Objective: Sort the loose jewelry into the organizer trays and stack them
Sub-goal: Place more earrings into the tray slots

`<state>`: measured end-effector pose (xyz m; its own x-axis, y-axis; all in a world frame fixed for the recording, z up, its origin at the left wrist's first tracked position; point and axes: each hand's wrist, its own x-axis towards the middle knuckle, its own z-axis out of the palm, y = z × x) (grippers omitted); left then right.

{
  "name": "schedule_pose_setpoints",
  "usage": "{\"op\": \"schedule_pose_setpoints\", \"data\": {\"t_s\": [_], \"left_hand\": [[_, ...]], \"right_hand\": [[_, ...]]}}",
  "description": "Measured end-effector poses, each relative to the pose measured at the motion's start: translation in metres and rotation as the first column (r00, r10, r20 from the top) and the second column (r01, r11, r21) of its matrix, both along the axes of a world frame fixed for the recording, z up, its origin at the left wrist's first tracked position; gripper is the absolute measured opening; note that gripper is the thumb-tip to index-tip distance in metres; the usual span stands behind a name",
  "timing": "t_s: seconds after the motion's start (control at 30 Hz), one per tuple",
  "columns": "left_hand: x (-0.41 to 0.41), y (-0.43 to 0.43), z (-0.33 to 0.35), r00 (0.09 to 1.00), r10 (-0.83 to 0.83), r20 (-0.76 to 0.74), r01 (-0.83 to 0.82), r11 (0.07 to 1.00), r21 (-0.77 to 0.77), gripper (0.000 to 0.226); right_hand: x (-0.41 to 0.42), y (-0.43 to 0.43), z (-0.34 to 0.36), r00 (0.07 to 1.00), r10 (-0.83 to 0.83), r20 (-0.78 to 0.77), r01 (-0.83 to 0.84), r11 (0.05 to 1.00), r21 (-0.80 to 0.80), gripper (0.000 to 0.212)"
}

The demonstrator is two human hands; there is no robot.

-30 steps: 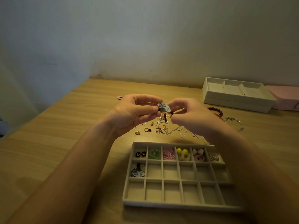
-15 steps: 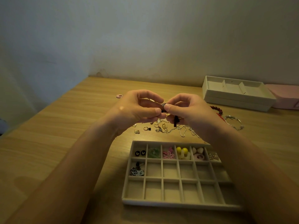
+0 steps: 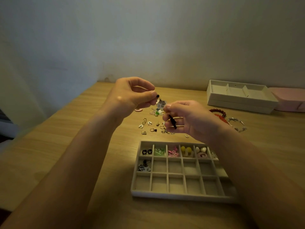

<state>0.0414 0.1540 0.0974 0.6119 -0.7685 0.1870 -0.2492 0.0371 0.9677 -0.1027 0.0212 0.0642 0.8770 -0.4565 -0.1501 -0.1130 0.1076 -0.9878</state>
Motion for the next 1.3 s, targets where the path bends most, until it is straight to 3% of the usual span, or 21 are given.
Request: {"op": "schedule_pose_setpoints", "data": {"t_s": [0.27,0.5,0.67,0.73,0.8,1.03,1.3], "left_hand": [[-0.008,0.024,0.018,0.998,0.010,0.062,-0.011,1.000,0.005,0.013],[-0.009,0.047,0.003,0.985,0.008,0.171,-0.038,0.985,0.170,0.011],[-0.006,0.061,-0.021,0.973,0.013,0.230,-0.071,0.966,0.247,0.012],[-0.005,0.066,-0.029,0.975,0.011,0.223,-0.074,0.958,0.278,0.012],[-0.006,0.070,-0.038,0.985,0.002,0.175,-0.057,0.949,0.309,0.011],[-0.008,0.068,-0.061,1.000,0.002,-0.003,-0.001,0.954,0.300,0.013],[-0.009,0.061,-0.063,0.998,-0.046,0.050,0.027,0.944,0.329,0.018]], "right_hand": [[-0.009,0.024,0.007,0.995,0.094,-0.035,-0.093,0.996,0.012,0.019],[-0.017,0.043,0.002,0.968,0.126,-0.215,-0.172,0.962,-0.210,0.017],[-0.011,0.056,-0.006,0.912,0.088,-0.401,-0.325,0.751,-0.574,0.016],[-0.009,0.061,-0.007,0.884,0.068,-0.463,-0.397,0.633,-0.664,0.016],[-0.007,0.064,-0.006,0.868,0.056,-0.493,-0.432,0.575,-0.695,0.016],[-0.004,0.060,-0.011,0.863,0.065,-0.502,-0.426,0.628,-0.652,0.008],[-0.003,0.061,-0.017,0.874,0.108,-0.474,-0.438,0.597,-0.672,0.013]]}}
